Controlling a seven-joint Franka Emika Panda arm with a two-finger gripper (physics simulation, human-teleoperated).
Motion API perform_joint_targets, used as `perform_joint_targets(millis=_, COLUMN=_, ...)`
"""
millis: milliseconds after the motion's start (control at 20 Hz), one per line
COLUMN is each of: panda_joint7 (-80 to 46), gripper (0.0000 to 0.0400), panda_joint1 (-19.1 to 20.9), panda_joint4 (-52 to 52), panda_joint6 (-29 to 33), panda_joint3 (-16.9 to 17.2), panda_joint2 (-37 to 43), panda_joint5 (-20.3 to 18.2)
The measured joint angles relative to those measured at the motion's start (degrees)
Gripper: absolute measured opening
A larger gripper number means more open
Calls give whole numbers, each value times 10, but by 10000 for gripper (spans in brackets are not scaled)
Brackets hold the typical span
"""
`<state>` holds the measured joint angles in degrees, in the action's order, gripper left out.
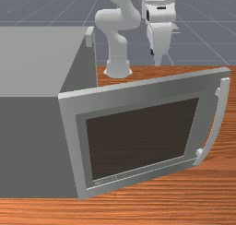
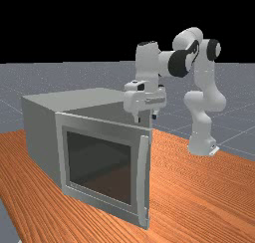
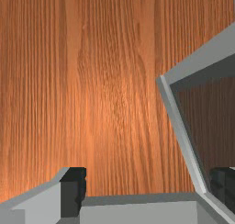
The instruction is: Close the microwave
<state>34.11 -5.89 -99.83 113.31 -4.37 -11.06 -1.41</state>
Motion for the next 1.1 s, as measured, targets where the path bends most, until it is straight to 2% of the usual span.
perform_joint_targets(millis=400, panda_joint7=-8, gripper=400, panda_joint1=-7, panda_joint4=63, panda_joint6=-6, panda_joint3=0, panda_joint2=-46, panda_joint5=15)
perform_joint_targets(millis=550, panda_joint7=-10, gripper=400, panda_joint1=-7, panda_joint4=43, panda_joint6=30, panda_joint3=1, panda_joint2=-35, panda_joint5=21)
perform_joint_targets(millis=600, panda_joint7=-17, gripper=400, panda_joint1=-7, panda_joint4=11, panda_joint6=80, panda_joint3=3, panda_joint2=-18, panda_joint5=30)
perform_joint_targets(millis=800, panda_joint7=-40, gripper=400, panda_joint1=-14, panda_joint4=-16, panda_joint6=148, panda_joint3=4, panda_joint2=-3, panda_joint5=53)
perform_joint_targets(millis=850, panda_joint7=-29, gripper=400, panda_joint1=-14, panda_joint4=6, panda_joint6=114, panda_joint3=2, panda_joint2=-13, panda_joint5=40)
perform_joint_targets(millis=900, panda_joint7=-36, gripper=400, panda_joint1=-15, panda_joint4=-4, panda_joint6=142, panda_joint3=3, panda_joint2=-11, panda_joint5=49)
perform_joint_targets(millis=1100, panda_joint7=-30, gripper=400, panda_joint1=-15, panda_joint4=12, panda_joint6=135, panda_joint3=3, panda_joint2=-22, panda_joint5=45)
